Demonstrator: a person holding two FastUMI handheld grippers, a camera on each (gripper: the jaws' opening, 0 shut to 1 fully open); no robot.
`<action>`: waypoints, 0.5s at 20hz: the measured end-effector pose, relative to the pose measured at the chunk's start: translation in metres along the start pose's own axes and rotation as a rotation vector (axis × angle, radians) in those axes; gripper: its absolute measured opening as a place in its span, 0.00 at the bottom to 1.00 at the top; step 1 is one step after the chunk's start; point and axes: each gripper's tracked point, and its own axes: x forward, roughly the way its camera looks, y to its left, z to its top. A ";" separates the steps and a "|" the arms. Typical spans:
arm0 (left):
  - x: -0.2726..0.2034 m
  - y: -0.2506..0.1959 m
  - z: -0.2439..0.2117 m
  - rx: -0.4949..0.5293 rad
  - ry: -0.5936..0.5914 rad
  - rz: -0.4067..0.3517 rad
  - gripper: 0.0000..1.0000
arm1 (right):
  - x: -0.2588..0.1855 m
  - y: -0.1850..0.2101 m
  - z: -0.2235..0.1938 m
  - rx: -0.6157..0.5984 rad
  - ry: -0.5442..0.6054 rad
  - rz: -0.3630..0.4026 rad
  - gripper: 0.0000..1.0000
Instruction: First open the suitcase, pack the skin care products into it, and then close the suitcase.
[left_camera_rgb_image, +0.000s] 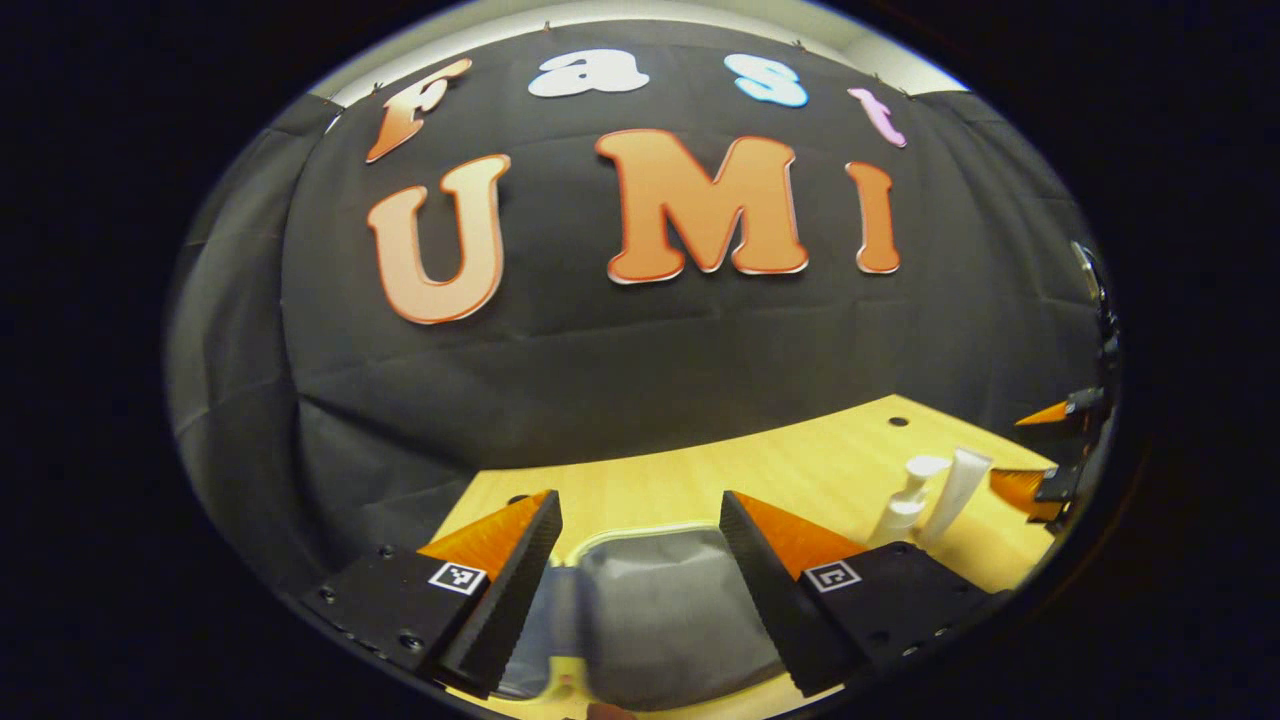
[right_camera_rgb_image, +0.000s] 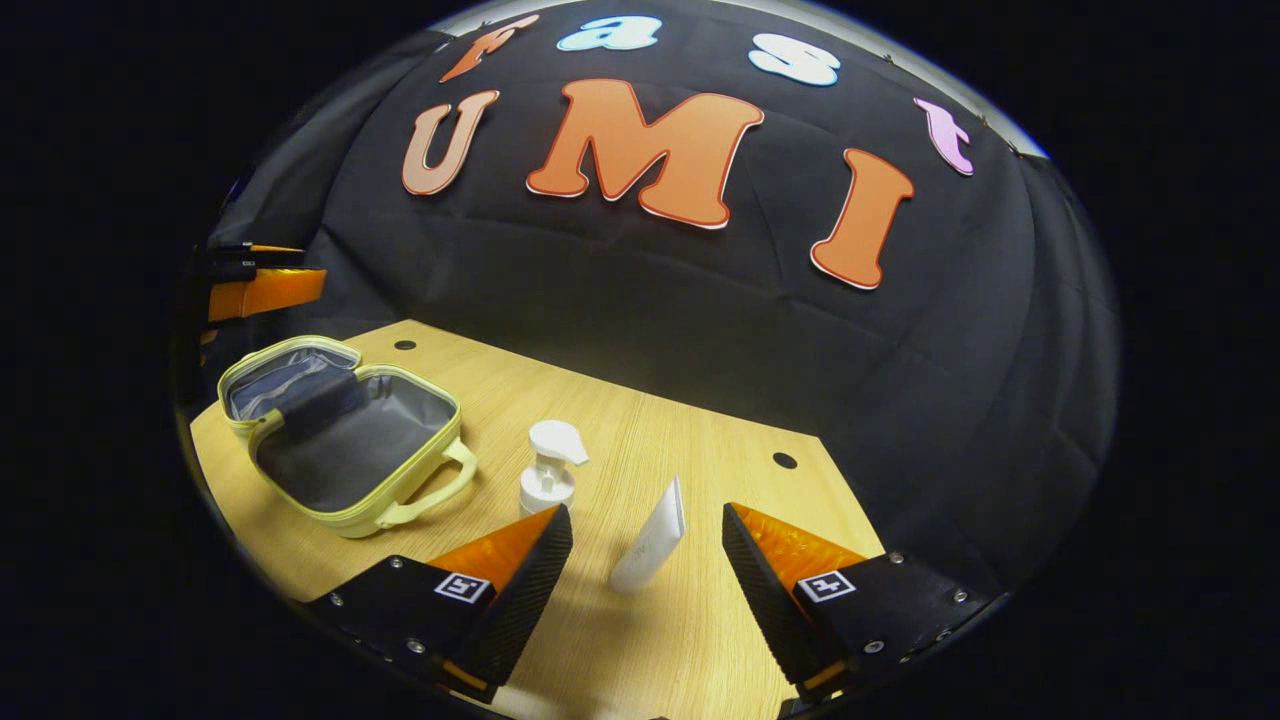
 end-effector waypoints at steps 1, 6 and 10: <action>0.003 -0.019 -0.015 -0.001 0.004 -0.039 0.99 | 0.001 0.000 -0.005 0.004 0.006 0.010 0.96; 0.007 -0.108 -0.040 0.056 0.048 -0.182 0.99 | 0.005 -0.008 -0.028 0.012 0.042 0.032 0.96; 0.017 -0.154 -0.065 0.068 0.106 -0.264 0.99 | 0.013 -0.011 -0.045 0.021 0.070 0.045 0.96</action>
